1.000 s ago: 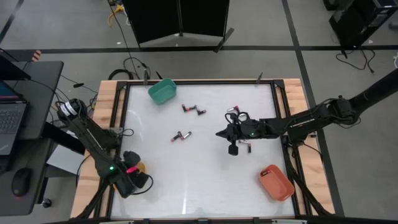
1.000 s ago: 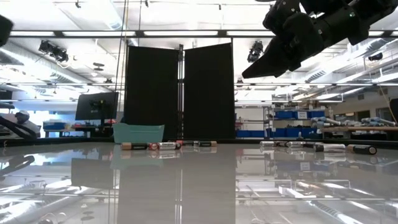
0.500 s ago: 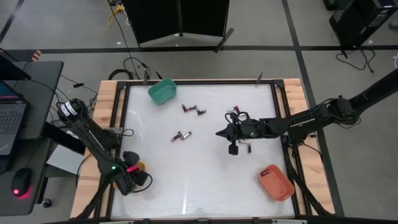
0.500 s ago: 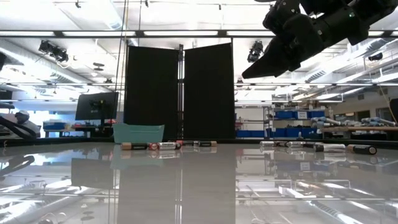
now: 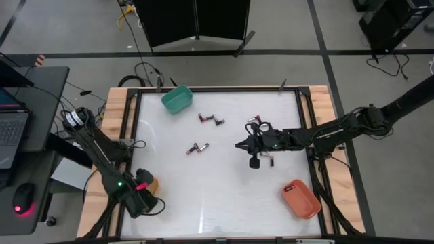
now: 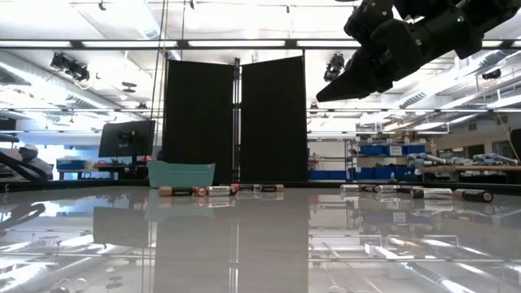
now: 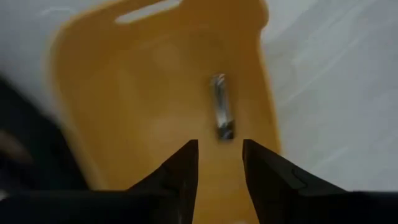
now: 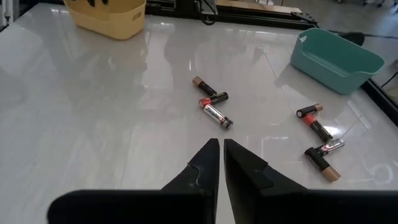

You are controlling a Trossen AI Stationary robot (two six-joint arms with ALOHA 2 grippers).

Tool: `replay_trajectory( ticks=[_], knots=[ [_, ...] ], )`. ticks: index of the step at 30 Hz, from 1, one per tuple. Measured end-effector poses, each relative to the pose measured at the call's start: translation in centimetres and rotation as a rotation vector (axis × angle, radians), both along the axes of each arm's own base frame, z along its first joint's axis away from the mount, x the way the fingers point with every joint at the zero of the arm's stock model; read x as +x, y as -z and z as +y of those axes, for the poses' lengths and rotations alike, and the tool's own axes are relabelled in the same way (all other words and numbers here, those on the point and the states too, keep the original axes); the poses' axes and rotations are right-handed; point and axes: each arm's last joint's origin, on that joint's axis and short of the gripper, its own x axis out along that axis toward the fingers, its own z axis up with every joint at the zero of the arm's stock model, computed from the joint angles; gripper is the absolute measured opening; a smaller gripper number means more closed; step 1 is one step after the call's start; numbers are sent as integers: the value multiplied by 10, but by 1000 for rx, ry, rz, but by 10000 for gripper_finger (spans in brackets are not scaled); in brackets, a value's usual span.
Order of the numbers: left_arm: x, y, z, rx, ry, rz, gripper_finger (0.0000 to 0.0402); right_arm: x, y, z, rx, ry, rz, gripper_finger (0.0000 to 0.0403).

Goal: Sort batteries
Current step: Put the brown battery into the green bin

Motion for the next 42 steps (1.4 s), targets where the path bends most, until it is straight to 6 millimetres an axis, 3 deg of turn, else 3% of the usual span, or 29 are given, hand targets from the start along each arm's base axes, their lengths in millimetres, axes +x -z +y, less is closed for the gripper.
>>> replay_trajectory(
  ticks=[4, 7, 11, 14, 22, 29, 33, 37, 42],
  knots=[
    [1, -30, 6, 74, 35, 53, 115, -1, 0, 2, -45, 58, -2, 11],
    [12, -47, 11, 162, 109, -75, 92, -2, 1, 2, -70, 102, -7, 9],
    [34, -53, 28, 262, 164, -262, 39, -8, 12, 2, -55, 102, -46, 10],
    [50, -48, 42, 321, 228, -318, 8, -15, 21, 1, -12, 102, -87, 7],
    [100, -22, 85, 437, 408, -493, 5, -24, 28, 0, 85, 104, -208, 8],
    [124, 7, 131, 445, 493, -692, 3, -24, 29, -13, 85, 145, -207, 8],
    [132, 14, 169, 420, 502, -845, 2, -23, 29, -21, 124, 132, -204, 8],
    [129, 16, 210, 413, 443, -869, 2, -24, 29, -28, 150, 164, -206, 9],
    [124, 15, 244, 460, 424, -865, 3, -24, 29, -37, 156, 207, -211, 9]
  ],
)
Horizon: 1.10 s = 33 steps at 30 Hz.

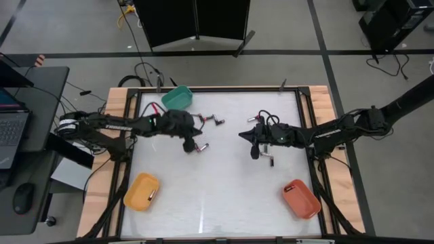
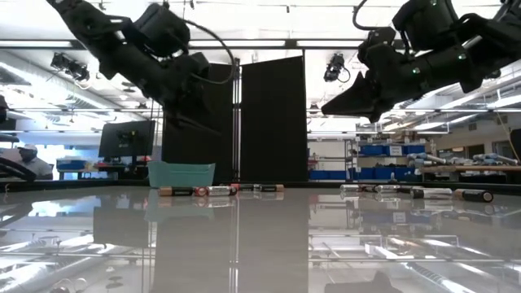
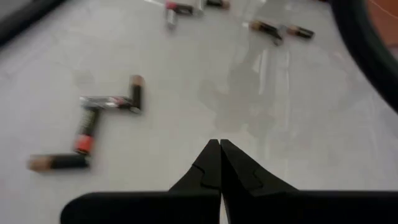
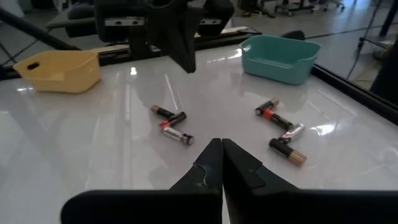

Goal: Sort batteries
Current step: Put the brown battery into the green bin

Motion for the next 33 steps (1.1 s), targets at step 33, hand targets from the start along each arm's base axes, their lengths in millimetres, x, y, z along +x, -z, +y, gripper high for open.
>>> replay_trajectory(
  ticks=[33],
  knots=[
    [-31, 28, 21, 126, -5, -226, 5, 63, -65, -77, 51, 31, 511, 44]
  ],
)
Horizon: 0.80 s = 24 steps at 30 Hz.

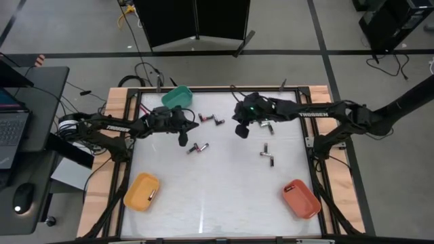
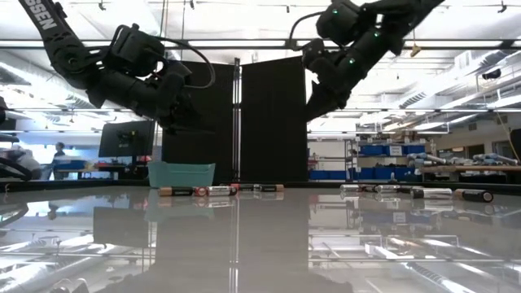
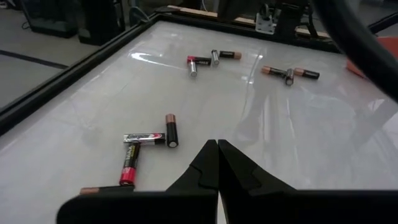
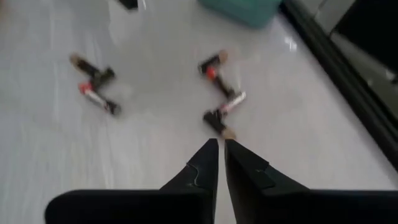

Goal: Sort batteries
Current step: Put the brown battery into the green bin

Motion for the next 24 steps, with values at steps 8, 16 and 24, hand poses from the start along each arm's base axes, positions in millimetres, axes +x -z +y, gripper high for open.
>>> replay_trajectory(
  ticks=[8, 16, 24],
  knots=[
    [1, -4, 1, 34, -1, -33, 5, -27, -12, 16, 171, 81, 301, 84],
    [1, -4, 1, 38, -2, -39, 6, -55, 3, 34, 354, 420, 499, 107],
    [1, -4, 1, 55, 4, -34, 6, -80, 49, 39, 318, 580, 607, 106]
  ],
)
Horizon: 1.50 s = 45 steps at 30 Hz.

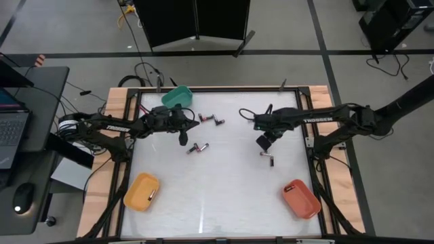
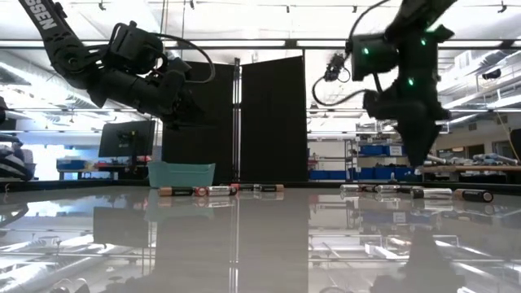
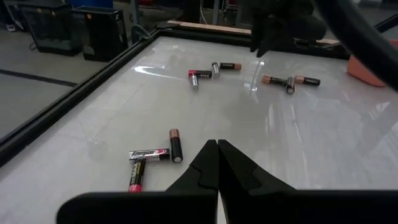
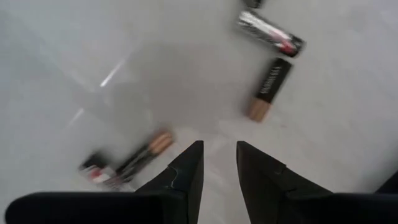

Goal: Sort batteries
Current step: Put the brown battery into the green bin

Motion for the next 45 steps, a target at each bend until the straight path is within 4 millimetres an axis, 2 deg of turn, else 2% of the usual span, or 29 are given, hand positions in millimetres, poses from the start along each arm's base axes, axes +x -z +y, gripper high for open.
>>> replay_trajectory(
  ticks=[9, 15, 23, 27, 31, 36, 39, 42, 45],
  knots=[
    [0, 1, 0, -8, 0, 9, 6, -10, 26, -16, -64, 74, -45, 107],
    [0, 2, 0, -31, -5, 16, 6, -15, 32, -28, -78, 112, -68, 108],
    [0, 2, 0, -39, -8, 15, 6, -26, 47, -31, -76, 132, -65, 106],
    [0, 2, 0, -51, -11, 13, 6, -28, 50, -30, -77, 131, -70, 90],
    [0, 2, 0, -59, -13, 11, 6, -27, 50, -27, -76, 94, -62, 57],
    [0, 2, 0, -61, -14, 9, 6, -28, 48, -21, -59, 30, -41, 57],
    [0, 2, 0, -64, -15, 5, 6, -37, 41, -10, 9, -9, 18, 57],
    [0, 0, 0, -89, -18, -24, 6, -32, 25, -3, -24, -51, -88, 57],
    [2, -7, -1, -98, 29, -97, 6, -19, 11, 4, -95, -117, -302, 57]
  ],
)
